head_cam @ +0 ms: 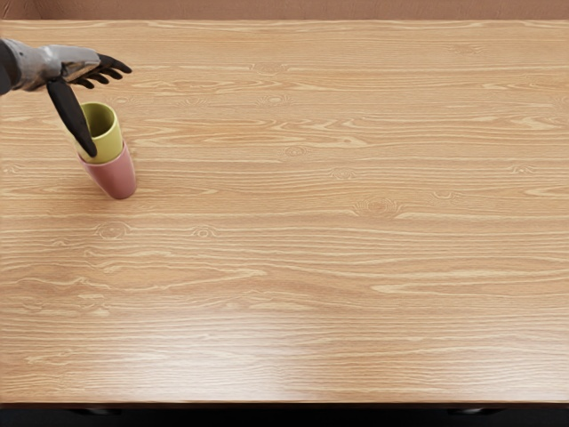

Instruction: Pick up cup and place in cup with left hand

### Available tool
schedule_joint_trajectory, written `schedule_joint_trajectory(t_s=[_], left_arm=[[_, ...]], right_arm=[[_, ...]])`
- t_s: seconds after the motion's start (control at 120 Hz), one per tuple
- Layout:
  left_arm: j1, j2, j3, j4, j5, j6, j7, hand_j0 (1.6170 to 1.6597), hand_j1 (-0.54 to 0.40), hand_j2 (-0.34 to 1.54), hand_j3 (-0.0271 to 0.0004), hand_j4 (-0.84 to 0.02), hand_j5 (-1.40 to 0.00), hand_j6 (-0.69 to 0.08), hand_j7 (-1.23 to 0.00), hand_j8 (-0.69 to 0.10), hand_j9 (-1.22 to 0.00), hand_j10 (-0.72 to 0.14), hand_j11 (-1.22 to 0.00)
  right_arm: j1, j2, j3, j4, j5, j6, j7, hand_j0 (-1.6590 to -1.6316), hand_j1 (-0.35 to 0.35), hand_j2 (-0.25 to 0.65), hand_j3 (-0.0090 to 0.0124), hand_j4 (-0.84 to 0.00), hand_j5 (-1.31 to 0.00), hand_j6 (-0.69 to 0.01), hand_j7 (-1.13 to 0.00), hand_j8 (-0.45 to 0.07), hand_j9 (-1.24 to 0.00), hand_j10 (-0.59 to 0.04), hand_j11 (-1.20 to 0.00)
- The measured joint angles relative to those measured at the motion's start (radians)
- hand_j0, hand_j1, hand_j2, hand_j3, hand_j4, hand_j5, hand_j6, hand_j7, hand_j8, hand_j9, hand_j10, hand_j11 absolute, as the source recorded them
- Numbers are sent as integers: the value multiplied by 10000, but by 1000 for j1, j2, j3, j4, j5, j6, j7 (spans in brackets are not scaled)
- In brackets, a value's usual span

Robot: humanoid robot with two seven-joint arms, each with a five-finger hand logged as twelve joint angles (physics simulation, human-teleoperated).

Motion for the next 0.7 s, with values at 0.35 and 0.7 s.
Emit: schedule_joint_trajectory(t_s=[0.35,0.7], left_arm=[[-3,4,-184,-31,-408,-339,4,16580,3099,68,0,-369,-452,-362,-451,-354,-447,-364,-447],[8,20,-177,-168,-513,-362,10,16580,3202,49,0,-261,-321,-262,-320,-259,-319,-257,-319]], right_arm=[[0,0,0,0,0,0,0,-16581,-3491,0,0,-4,-1,-6,0,-5,0,-4,0],[0,0,0,0,0,0,0,-16581,-3491,0,0,-4,-1,-6,0,-5,0,-3,0]])
